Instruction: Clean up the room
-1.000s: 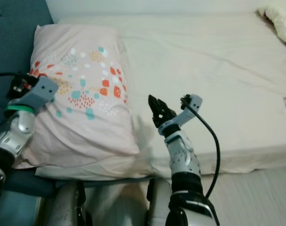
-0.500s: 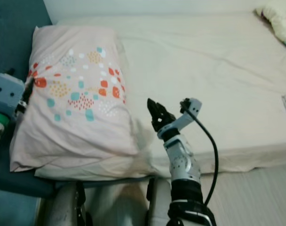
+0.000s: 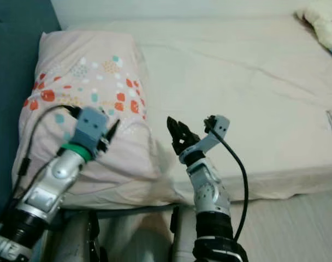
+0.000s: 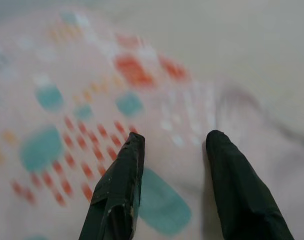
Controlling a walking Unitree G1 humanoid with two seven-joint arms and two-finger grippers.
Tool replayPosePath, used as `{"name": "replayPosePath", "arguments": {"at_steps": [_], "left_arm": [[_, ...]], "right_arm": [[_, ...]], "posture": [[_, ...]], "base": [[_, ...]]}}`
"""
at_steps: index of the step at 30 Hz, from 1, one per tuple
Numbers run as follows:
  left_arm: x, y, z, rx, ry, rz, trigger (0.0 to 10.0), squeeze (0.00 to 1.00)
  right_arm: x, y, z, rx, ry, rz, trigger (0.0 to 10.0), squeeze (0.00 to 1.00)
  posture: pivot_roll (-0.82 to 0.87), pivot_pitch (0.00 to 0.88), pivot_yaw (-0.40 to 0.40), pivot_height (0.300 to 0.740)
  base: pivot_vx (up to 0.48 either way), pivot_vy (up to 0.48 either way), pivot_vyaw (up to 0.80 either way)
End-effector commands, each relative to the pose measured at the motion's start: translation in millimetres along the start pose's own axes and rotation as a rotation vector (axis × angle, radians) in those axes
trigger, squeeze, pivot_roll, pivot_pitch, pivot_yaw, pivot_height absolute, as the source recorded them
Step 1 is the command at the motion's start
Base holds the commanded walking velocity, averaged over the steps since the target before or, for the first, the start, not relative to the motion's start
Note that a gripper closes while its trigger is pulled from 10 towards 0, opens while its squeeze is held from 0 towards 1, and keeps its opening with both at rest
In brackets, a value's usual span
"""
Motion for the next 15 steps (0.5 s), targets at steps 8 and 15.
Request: {"name": "replayPosePath", "arguments": {"at_steps": [8,15], "left_arm": [[-31.6,30.6,-89.5,0.392,0.312,0.037,10.0,0.00],[-77.8,93.2,-95.5,0.395,0.384,-0.006,10.0,0.00]], "right_arm": [[-6.0,-1.9,-9.7,0.002,0.023,-0.021,10.0,0.00],[-11.5,-7.3,-14.4,-0.003,0.040,-0.038,10.0,0.00]], "posture": [[0.03,0.140,0.067,0.586],[0.06,0.152,0.069,0.586]], "base": [[0.000,0.000,0.00],[0.000,0.000,0.00]]}}
Point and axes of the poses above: a point about 5 cm out from each wrist's last joint towards the gripper, its own x axis pointing out of the wrist towards the gripper, its own z axis along the axis of the wrist's last joint, y = z × x, the point moved 5 cm from there along x, pointing out of the wrist towards the gripper, and after that the axes turned 6 degrees about -x, right-handed, at the moved point
